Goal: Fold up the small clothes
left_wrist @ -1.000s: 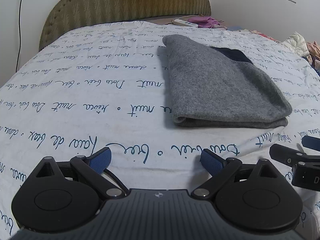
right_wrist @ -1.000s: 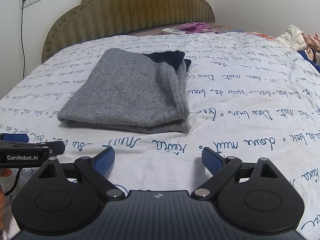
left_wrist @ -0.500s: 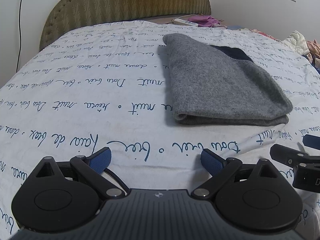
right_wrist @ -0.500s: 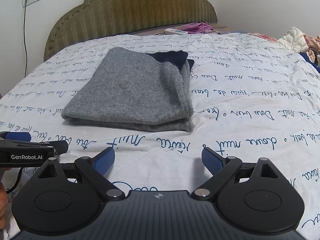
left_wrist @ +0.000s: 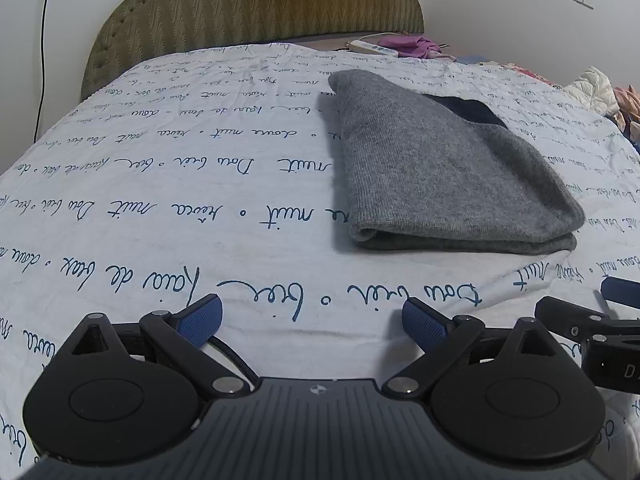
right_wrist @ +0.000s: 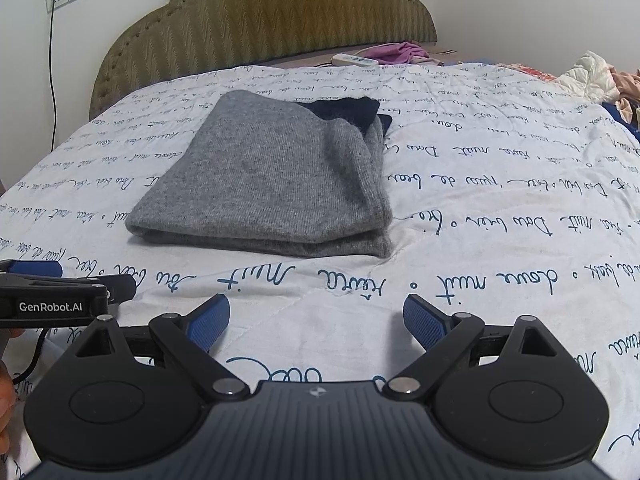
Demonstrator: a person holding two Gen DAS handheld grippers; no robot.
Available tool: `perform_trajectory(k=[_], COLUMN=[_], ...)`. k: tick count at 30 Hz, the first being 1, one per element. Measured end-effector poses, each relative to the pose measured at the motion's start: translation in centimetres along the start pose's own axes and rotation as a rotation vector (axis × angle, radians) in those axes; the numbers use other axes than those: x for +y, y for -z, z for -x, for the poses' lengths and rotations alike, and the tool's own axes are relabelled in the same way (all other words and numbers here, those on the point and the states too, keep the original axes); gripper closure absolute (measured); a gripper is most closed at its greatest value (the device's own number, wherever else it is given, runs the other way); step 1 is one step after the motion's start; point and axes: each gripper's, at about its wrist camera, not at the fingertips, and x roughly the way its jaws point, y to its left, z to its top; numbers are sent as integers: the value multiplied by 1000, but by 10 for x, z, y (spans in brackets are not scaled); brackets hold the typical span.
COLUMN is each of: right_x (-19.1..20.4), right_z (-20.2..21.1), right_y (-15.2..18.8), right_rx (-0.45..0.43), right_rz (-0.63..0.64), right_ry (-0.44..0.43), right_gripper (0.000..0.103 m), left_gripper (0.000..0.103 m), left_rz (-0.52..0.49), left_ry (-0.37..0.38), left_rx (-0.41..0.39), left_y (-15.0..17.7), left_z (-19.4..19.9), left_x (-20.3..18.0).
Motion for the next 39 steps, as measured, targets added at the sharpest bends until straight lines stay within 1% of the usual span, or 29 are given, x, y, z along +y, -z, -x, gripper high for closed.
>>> perform_trajectory(k=[39], right_x=[-4], right_z=[-2], right_y=[0], right_rx=[6], right_rz=[-27], right_ry=[-4], right_gripper=[8], left_gripper=[5], left_rz=[-16], left_ry=[-7], left_rx=[0], left_y=[1], left_z=[-3], left_x=[0])
